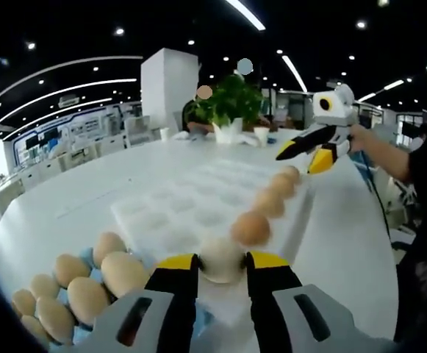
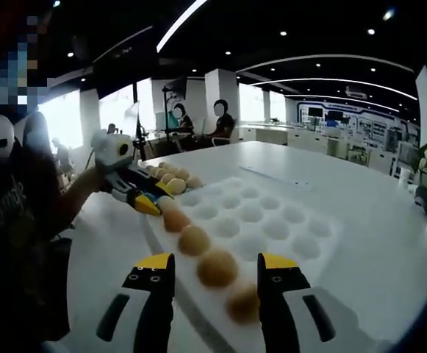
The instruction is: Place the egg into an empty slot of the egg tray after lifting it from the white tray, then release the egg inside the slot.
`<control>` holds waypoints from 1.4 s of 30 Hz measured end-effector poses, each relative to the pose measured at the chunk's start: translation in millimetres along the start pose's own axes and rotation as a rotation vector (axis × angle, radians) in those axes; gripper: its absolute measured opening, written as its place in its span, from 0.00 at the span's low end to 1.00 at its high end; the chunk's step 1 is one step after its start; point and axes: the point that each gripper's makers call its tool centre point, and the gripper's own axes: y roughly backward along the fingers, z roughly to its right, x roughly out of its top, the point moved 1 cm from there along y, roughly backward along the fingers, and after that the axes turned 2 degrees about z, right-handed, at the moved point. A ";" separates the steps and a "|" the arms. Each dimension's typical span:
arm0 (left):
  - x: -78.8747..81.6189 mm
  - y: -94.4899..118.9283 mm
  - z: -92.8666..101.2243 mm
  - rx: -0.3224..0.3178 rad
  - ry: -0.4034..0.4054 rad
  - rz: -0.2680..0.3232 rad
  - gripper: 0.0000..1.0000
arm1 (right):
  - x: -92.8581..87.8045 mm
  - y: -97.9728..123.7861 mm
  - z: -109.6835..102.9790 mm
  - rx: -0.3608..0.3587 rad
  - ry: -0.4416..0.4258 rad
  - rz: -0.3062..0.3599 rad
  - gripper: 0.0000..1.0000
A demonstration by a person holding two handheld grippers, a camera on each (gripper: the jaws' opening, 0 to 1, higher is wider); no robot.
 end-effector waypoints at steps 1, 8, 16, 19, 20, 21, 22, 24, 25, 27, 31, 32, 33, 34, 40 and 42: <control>1.9 1.2 -0.2 -0.002 0.004 0.010 0.26 | 2.2 -1.6 -2.3 0.006 0.004 0.003 0.47; 13.1 9.8 -0.8 -0.007 0.030 0.046 0.26 | 9.3 -17.4 -23.7 0.057 0.044 0.013 0.47; 20.5 22.9 -2.9 0.006 0.043 0.076 0.26 | 10.4 -40.8 -49.7 0.126 0.071 0.014 0.48; 20.5 29.1 -7.0 0.020 0.047 0.086 0.26 | 11.5 -47.2 -55.2 0.144 0.080 0.015 0.48; 20.6 30.2 -7.7 0.022 0.048 0.087 0.26 | 11.8 -48.0 -55.9 0.147 0.082 0.015 0.48; 20.5 32.0 -9.1 0.028 0.049 0.088 0.26 | 12.7 -49.2 -56.9 0.150 0.084 0.016 0.48; 20.3 33.8 -10.5 0.033 0.051 0.090 0.26 | 13.6 -50.5 -57.8 0.154 0.085 0.017 0.48; 19.5 41.0 -16.3 0.049 0.055 0.097 0.26 | 17.2 -54.1 -60.5 0.164 0.091 0.023 0.48; 19.2 43.8 -18.6 0.055 0.058 0.099 0.26 | 18.6 -55.4 -61.2 0.166 0.092 0.024 0.48; 19.0 45.6 -20.1 0.062 0.060 0.103 0.26 | 20.0 -57.5 -62.3 0.169 0.094 0.027 0.48; 17.8 55.8 -26.9 0.087 0.066 0.114 0.26 | 22.2 -63.7 -65.9 0.179 0.100 0.026 0.48; 16.2 59.1 -29.0 0.095 0.066 0.114 0.26 | 22.7 -64.8 -66.7 0.181 0.102 0.027 0.48; 15.4 62.4 -31.0 0.104 0.066 0.115 0.26 | 23.2 -65.8 -68.1 0.182 0.103 0.029 0.48; 16.2 62.5 -29.6 0.109 0.065 0.117 0.26 | 23.8 -67.4 -69.8 0.186 0.104 0.030 0.48; 14.2 77.4 -32.3 0.148 0.071 0.128 0.26 | 25.3 -73.6 -74.7 0.202 0.109 0.029 0.48; 13.3 83.8 -37.1 0.167 0.077 0.134 0.26 | 26.2 -76.1 -76.0 0.205 0.112 0.028 0.48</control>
